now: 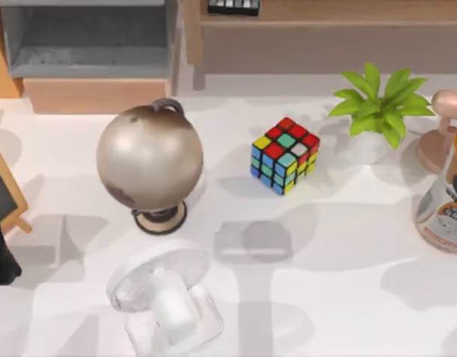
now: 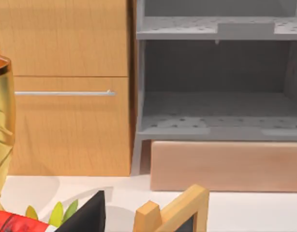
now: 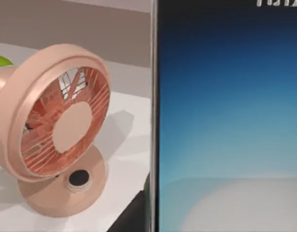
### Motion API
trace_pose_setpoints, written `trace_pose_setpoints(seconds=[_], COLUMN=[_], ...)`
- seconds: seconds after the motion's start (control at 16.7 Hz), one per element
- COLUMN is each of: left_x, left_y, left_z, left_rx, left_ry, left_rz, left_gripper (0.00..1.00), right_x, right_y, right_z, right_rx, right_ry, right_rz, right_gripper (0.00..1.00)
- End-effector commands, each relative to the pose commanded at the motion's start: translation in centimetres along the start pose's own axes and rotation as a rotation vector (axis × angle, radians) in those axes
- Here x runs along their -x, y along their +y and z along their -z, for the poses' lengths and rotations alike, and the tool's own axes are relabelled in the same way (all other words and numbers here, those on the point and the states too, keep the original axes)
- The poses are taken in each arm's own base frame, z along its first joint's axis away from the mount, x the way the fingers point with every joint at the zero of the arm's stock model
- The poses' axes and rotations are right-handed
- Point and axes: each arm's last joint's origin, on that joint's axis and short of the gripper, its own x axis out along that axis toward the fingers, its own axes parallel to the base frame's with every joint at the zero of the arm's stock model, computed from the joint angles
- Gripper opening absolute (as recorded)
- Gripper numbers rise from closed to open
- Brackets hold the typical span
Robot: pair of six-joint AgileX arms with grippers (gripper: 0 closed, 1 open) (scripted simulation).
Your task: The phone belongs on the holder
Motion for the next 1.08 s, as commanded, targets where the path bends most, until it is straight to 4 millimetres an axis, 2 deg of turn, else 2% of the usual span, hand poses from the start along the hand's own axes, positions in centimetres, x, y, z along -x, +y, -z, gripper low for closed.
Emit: trace_pose_setpoints(seconds=[0.18,0.96,1.08], left_x=[0.0,0.0,0.0], left_y=[0.0,0.0,0.0], left_z=[0.0,0.0,0.0], left_rx=[0.0,0.0,0.0], left_ry=[0.0,0.0,0.0], left_rz=[0.0,0.0,0.0], left_gripper=[1.0,1.0,1.0], right_x=[0.0,0.0,0.0], right_y=[0.0,0.0,0.0], right_z=[0.0,0.0,0.0], right_rx=[0.0,0.0,0.0], right_ry=[0.0,0.0,0.0], right_rz=[0.0,0.0,0.0], right_gripper=[0.0,0.98,1.0])
